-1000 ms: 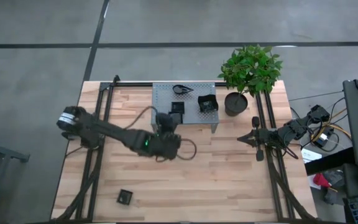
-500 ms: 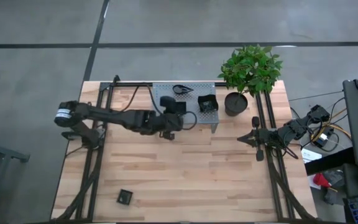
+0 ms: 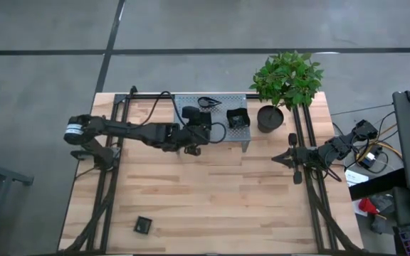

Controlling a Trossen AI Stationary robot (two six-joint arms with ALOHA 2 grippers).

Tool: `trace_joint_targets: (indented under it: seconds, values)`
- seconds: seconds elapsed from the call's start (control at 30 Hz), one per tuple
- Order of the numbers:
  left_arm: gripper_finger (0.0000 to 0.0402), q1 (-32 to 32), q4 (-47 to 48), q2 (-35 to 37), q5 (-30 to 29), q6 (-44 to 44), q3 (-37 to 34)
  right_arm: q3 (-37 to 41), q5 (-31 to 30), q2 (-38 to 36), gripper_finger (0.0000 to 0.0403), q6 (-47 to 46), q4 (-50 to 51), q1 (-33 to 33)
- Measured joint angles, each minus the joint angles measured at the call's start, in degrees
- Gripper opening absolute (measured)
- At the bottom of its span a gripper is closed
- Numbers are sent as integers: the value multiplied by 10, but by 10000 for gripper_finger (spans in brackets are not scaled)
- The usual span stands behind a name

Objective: Pick & Place Mini shaped plates
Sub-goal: Stack the black square plate on top of the black square plates on the shelf

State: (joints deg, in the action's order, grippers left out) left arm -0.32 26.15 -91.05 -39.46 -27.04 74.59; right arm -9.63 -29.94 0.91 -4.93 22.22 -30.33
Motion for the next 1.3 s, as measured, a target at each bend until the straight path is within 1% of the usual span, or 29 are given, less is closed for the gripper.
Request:
trace_joint_targets:
  seconds: [0.33,0.63,0.73,0.93,1.03,1.17,1.3]
  values:
    - [0,0,-1,0,0,25,-1,0,0,0,8,0,0,0]
    - [3,0,-12,0,0,21,-31,0,0,0,8,0,0,0]
    - [21,-1,-26,0,0,20,-35,0,0,0,8,0,0,0]
    - [73,-3,-58,0,0,20,-36,0,0,0,8,0,0,0]
    - [92,-7,-56,0,0,21,-36,0,0,0,8,0,0,0]
    - [106,-25,-56,0,0,31,-36,0,0,0,8,0,0,0]
    - [110,-48,-56,1,-9,27,-33,0,0,0,8,0,0,0]
